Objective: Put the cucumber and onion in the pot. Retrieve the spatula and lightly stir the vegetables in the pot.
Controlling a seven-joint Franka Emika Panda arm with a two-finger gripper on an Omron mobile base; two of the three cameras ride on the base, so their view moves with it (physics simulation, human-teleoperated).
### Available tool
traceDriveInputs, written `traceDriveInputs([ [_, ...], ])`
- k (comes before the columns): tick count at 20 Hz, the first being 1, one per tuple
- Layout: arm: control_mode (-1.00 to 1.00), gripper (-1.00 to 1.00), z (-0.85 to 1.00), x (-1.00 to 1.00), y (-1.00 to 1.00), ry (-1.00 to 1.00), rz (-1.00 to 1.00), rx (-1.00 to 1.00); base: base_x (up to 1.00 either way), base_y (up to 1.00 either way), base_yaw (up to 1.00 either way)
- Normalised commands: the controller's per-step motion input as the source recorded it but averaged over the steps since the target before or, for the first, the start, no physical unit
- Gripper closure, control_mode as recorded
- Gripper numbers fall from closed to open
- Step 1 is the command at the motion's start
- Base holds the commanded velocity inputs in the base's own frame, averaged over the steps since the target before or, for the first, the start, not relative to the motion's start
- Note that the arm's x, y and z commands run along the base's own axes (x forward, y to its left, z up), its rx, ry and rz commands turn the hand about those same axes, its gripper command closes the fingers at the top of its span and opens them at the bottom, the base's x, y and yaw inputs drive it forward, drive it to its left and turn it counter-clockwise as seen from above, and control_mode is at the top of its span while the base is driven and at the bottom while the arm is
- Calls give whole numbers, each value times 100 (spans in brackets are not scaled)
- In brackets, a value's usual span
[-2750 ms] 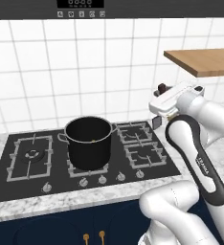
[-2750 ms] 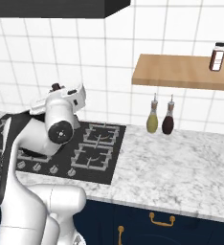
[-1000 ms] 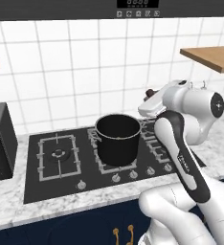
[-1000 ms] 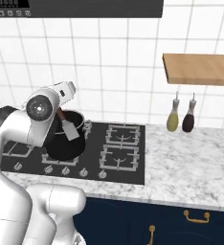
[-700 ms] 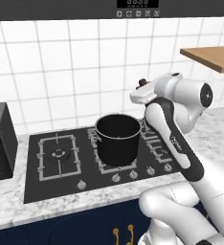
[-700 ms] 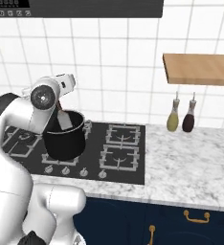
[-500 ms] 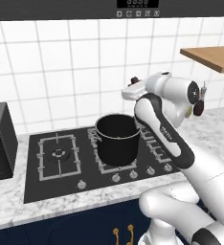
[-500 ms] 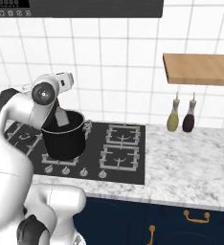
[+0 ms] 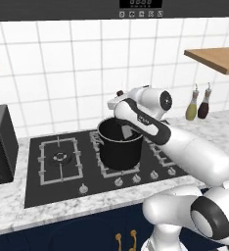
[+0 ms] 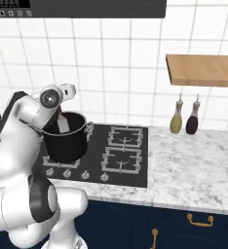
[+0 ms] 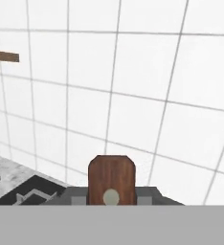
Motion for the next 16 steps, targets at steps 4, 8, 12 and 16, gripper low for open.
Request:
traceDriveInputs([
  [4, -100, 100, -60, 54, 9, 1, 0, 0, 0, 0, 0],
  [8, -100, 100, -55, 6, -5, -1, 0, 0, 0, 0, 0],
  [12, -100, 100, -54, 0, -18, -5, 0, 0, 0, 0, 0],
  [16, -100, 100, -46, -4, -13, -6, 0, 0, 0, 0, 0],
])
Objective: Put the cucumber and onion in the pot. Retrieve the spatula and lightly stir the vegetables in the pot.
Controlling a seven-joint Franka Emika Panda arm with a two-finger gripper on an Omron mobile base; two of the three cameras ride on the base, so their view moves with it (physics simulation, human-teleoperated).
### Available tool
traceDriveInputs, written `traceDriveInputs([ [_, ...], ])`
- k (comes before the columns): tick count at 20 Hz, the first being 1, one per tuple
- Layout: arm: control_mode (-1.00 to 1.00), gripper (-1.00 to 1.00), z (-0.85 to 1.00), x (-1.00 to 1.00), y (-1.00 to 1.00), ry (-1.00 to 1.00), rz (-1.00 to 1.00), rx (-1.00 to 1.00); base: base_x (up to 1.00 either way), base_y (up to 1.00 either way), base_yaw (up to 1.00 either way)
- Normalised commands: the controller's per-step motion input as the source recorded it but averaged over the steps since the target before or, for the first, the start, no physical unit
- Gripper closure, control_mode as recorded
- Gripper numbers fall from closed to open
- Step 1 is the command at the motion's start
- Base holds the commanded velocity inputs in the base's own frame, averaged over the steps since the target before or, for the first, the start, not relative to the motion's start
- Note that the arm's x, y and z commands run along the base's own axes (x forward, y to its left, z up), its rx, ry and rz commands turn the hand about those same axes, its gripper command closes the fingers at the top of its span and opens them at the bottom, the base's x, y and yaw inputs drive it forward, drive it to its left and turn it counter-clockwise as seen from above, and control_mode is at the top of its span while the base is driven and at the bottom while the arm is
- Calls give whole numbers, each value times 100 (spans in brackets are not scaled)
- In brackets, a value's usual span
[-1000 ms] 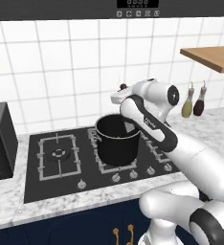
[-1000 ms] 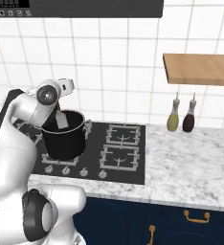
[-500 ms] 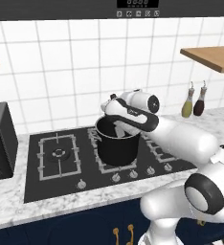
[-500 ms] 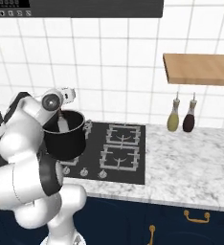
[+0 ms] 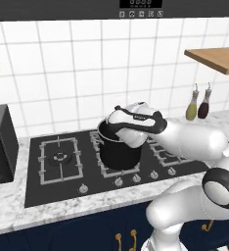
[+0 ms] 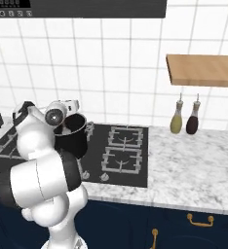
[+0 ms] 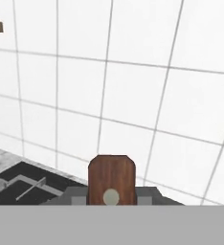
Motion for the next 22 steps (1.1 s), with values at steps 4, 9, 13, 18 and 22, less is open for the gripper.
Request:
traceDriveInputs([
  [4, -100, 100, -47, -32, 0, -7, 0, 0, 0, 0, 0],
  [9, -100, 100, -35, -4, 2, -3, 0, 0, 0, 0, 0],
  [13, -100, 100, 11, 2, 8, 0, 0, 12, 0, 0, 0],
  [18, -100, 100, 27, 0, 2, 0, 0, 15, 0, 0, 0],
  [22, -100, 100, 36, 0, 0, -3, 0, 1, 0, 0, 0],
])
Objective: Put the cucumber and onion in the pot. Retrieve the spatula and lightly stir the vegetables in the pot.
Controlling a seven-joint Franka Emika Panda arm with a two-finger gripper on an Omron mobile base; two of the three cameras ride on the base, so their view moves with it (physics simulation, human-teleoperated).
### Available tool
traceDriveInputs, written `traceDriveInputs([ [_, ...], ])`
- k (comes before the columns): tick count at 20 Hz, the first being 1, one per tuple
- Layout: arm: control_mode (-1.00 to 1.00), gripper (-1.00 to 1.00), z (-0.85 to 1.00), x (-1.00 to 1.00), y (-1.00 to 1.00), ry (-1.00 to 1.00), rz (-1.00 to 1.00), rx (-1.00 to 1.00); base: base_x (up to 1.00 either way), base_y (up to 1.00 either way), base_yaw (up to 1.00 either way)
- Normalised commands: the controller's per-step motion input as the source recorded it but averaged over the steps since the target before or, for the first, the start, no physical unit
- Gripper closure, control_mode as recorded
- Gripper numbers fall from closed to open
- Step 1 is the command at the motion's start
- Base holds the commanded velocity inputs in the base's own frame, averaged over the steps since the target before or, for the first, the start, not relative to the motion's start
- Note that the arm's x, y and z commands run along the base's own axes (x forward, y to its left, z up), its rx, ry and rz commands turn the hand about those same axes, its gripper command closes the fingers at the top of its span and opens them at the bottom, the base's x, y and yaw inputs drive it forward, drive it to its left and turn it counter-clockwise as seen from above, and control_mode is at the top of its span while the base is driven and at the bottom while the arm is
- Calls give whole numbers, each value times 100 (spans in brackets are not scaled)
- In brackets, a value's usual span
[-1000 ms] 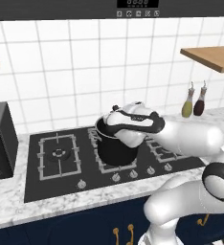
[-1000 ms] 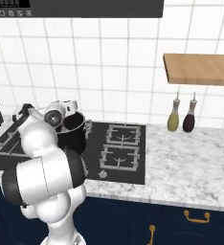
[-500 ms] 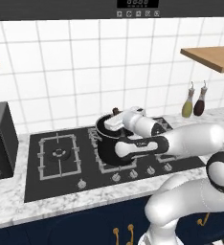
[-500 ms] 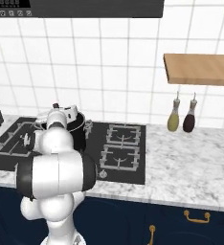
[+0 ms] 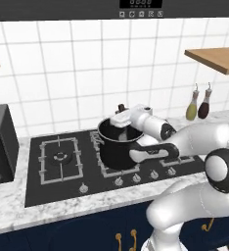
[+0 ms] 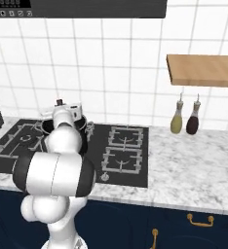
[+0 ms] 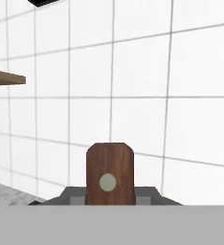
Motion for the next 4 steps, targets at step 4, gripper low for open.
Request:
traceDriveInputs([
  [4, -100, 100, 29, 0, 0, -7, 0, 0, 0, 0, 0],
])
